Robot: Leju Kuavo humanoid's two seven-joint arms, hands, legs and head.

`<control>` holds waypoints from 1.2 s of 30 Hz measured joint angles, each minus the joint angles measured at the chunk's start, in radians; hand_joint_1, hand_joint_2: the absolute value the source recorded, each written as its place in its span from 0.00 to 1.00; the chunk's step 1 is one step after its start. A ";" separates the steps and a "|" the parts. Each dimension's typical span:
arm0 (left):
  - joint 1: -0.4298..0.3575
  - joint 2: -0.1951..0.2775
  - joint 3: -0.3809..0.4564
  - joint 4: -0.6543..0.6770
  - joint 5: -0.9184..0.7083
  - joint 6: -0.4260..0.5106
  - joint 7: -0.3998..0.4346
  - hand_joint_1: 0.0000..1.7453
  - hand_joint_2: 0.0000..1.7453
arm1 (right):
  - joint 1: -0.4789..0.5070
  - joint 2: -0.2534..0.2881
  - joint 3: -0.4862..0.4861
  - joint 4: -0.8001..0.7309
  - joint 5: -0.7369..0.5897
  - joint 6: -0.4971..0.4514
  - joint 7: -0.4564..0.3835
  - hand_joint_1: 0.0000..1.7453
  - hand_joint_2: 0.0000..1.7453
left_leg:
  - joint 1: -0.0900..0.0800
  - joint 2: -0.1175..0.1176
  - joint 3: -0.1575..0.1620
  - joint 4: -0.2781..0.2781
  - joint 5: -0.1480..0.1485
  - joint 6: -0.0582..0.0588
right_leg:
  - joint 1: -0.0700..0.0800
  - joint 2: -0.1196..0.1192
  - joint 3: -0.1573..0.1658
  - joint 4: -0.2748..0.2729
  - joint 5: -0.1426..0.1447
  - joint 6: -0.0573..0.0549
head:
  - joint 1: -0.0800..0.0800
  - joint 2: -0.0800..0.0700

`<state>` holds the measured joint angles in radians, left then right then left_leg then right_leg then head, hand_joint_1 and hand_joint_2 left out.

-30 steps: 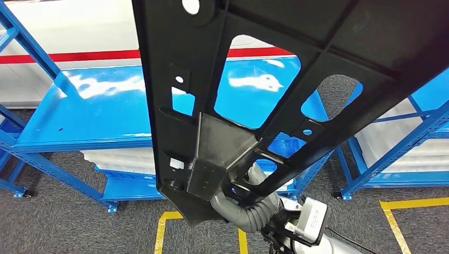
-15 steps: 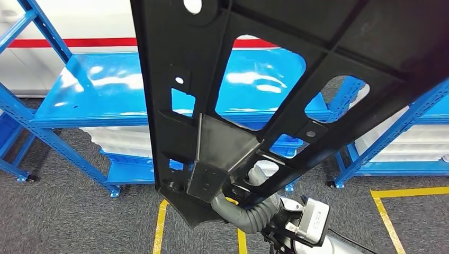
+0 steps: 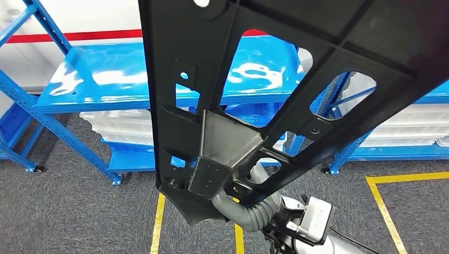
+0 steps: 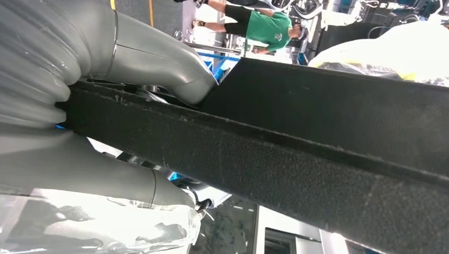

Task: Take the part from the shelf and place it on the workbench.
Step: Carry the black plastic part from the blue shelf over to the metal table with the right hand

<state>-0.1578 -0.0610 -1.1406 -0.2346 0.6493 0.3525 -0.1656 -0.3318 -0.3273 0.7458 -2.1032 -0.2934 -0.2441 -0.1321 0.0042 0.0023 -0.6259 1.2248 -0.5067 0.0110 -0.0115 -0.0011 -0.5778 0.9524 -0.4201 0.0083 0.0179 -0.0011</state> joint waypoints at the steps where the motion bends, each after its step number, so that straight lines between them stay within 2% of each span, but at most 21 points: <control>1: -0.001 0.000 0.000 0.000 0.000 0.000 0.000 0.00 1.00 | 0.000 0.000 0.000 0.000 0.000 0.000 0.000 1.00 1.00 | -0.002 -0.001 0.057 -0.076 0.020 0.007 | 0.001 0.000 -0.010 0.000 0.010 0.002 | 0.000 0.000; 3: -0.005 0.000 0.000 0.000 0.000 0.000 0.000 0.00 1.00 | -0.001 0.000 0.000 -0.002 0.000 0.000 -0.001 1.00 1.00 | -0.009 -0.002 0.171 -0.248 0.019 0.023 | 0.003 0.001 -0.023 -0.001 0.027 0.010 | 0.001 0.000; 4: -0.008 0.001 0.000 0.000 0.000 0.000 0.000 0.00 1.00 | -0.001 0.000 0.000 -0.003 0.000 0.000 -0.001 1.00 1.00 | -0.014 -0.003 0.201 -0.302 0.011 0.030 | 0.003 -0.001 -0.026 -0.004 0.036 0.015 | 0.001 0.000; 5: -0.009 0.000 0.000 0.000 0.000 0.000 0.000 0.00 1.00 | -0.001 0.000 -0.001 -0.004 -0.001 -0.001 -0.001 1.00 1.00 | -0.019 -0.003 0.211 -0.329 0.008 0.035 | 0.002 -0.002 -0.029 -0.007 0.045 0.021 | 0.001 0.000; 7: -0.004 -0.001 0.000 0.000 0.000 0.000 0.000 0.00 1.00 | -0.001 -0.001 -0.001 -0.004 -0.001 -0.001 -0.002 1.00 1.00 | -0.019 -0.002 0.199 -0.335 0.024 0.045 | -0.001 -0.003 -0.039 -0.006 0.051 0.032 | 0.002 0.000; 9: 0.002 -0.002 0.000 0.000 0.000 0.000 0.000 0.00 1.00 | 0.000 -0.001 -0.001 -0.004 -0.002 -0.001 -0.002 1.00 1.00 | -0.016 0.001 0.183 -0.337 0.044 0.056 | -0.002 -0.001 -0.071 0.061 -0.005 0.039 | 0.002 0.000; 11: 0.004 -0.001 0.001 0.000 0.000 0.001 0.000 0.00 1.00 | 0.001 -0.002 -0.002 -0.004 -0.005 -0.001 -0.002 1.00 1.00 | -0.017 0.002 0.163 -0.335 0.059 0.064 | -0.003 0.000 -0.120 0.203 -0.097 0.041 | 0.002 0.000; 13: 0.005 -0.001 0.001 0.000 0.000 0.001 0.000 0.00 1.00 | 0.003 -0.002 -0.002 -0.004 -0.008 -0.001 -0.002 1.00 1.00 | -0.019 -0.002 0.144 -0.331 0.072 0.065 | -0.002 0.000 -0.132 0.287 -0.137 0.041 | 0.002 0.000; 14: 0.006 -0.002 0.001 0.000 0.000 0.001 0.000 0.00 1.00 | 0.003 -0.002 -0.002 -0.004 -0.009 -0.001 -0.002 1.00 1.00 | -0.019 -0.006 0.136 -0.327 0.076 0.063 | -0.002 0.001 -0.108 0.270 -0.127 0.040 | 0.002 0.000; 17: 0.005 -0.003 0.001 0.000 0.000 0.001 0.000 0.00 1.00 | 0.001 -0.002 -0.002 -0.004 -0.009 0.000 -0.002 1.00 1.00 | -0.021 -0.024 0.115 -0.308 0.082 0.057 | -0.002 0.028 0.030 0.072 -0.063 0.030 | 0.002 0.000; 18: 0.004 -0.003 0.001 0.000 0.000 0.001 -0.001 0.00 1.00 | 0.001 -0.003 -0.002 -0.004 -0.009 0.000 -0.002 1.00 1.00 | -0.022 -0.030 0.105 -0.300 0.083 0.054 | -0.002 0.038 0.058 0.024 -0.054 0.027 | 0.002 0.000; 20: 0.003 -0.004 0.001 0.000 0.000 0.001 -0.001 0.00 1.00 | 0.001 -0.003 -0.002 -0.005 -0.009 0.001 -0.003 1.00 1.00 | -0.022 -0.042 0.087 -0.287 0.087 0.046 | 0.000 0.041 0.067 -0.003 -0.053 0.023 | 0.001 0.000; 23: 0.007 -0.004 0.001 0.000 0.000 0.001 -0.001 0.00 1.00 | 0.000 -0.003 -0.002 -0.006 -0.009 0.002 -0.004 1.00 1.00 | -0.018 -0.042 0.061 -0.254 0.070 0.027 | -0.006 0.015 0.060 -0.006 -0.046 0.011 | 0.001 0.000; 26: 0.007 -0.003 0.001 0.000 0.000 0.002 -0.001 0.00 1.00 | -0.001 -0.003 -0.002 -0.006 -0.010 0.004 -0.005 1.00 1.00 | -0.004 -0.022 -0.021 -0.074 -0.020 0.001 | -0.009 -0.014 0.058 -0.007 -0.043 0.004 | 0.000 0.000; 28: 0.007 -0.003 0.001 0.000 0.000 0.002 -0.002 0.00 1.00 | 0.000 -0.004 -0.001 -0.006 -0.010 0.005 -0.004 1.00 1.00 | 0.005 -0.019 -0.064 0.022 -0.047 -0.011 | -0.009 -0.033 0.058 -0.007 -0.043 0.004 | 0.000 0.000; 29: 0.007 -0.003 0.001 0.000 0.000 0.002 -0.002 0.00 1.00 | 0.000 -0.004 -0.001 -0.006 -0.010 0.006 -0.004 1.00 1.00 | 0.008 -0.015 -0.058 0.014 -0.033 -0.014 | -0.010 -0.042 0.058 -0.007 -0.043 0.005 | 0.000 0.000; 30: 0.007 -0.003 0.001 0.000 0.000 0.002 -0.002 0.00 1.00 | -0.001 -0.004 -0.001 -0.006 -0.010 0.008 -0.004 1.00 1.00 | 0.011 -0.008 -0.033 -0.034 -0.004 -0.016 | -0.011 -0.050 0.059 -0.007 -0.044 0.006 | 0.000 0.000; 32: 0.007 -0.003 0.001 0.000 0.000 0.002 -0.002 0.00 1.00 | -0.002 -0.004 -0.001 -0.006 -0.010 0.010 -0.004 1.00 1.00 | 0.008 0.028 0.042 -0.181 0.062 -0.013 | -0.009 -0.065 0.063 -0.007 -0.047 0.012 | 0.000 0.000; 33: 0.006 -0.003 0.001 0.000 0.000 0.003 -0.002 0.00 1.00 | -0.002 -0.004 -0.001 -0.006 -0.010 0.010 -0.004 1.00 1.00 | 0.003 0.045 0.068 -0.237 0.079 -0.008 | -0.007 -0.072 0.063 -0.006 -0.048 0.016 | 0.000 0.000; 34: 0.004 -0.003 0.001 0.000 0.000 0.003 -0.002 0.00 1.00 | -0.002 -0.004 -0.001 -0.006 -0.010 0.011 -0.004 1.00 1.00 | -0.002 0.056 0.078 -0.267 0.085 -0.001 | -0.004 -0.079 0.061 -0.005 -0.049 0.021 | 0.001 0.000; 36: 0.006 -0.003 0.001 0.000 0.000 0.003 -0.002 0.00 1.00 | -0.003 -0.004 -0.001 -0.006 -0.010 0.011 -0.004 1.00 1.00 | -0.007 0.046 0.074 -0.280 0.082 0.014 | 0.000 -0.098 0.058 -0.004 -0.049 0.031 | 0.002 0.000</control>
<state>-0.1521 -0.0645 -1.1392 -0.2346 0.6497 0.3554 -0.1675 -0.3351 -0.3311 0.7446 -2.1092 -0.3037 -0.2335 -0.1359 -0.0026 0.0485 -0.5518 0.9449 -0.4242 0.0250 -0.0117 -0.0989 -0.5194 0.9486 -0.4691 0.0389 0.0194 -0.0011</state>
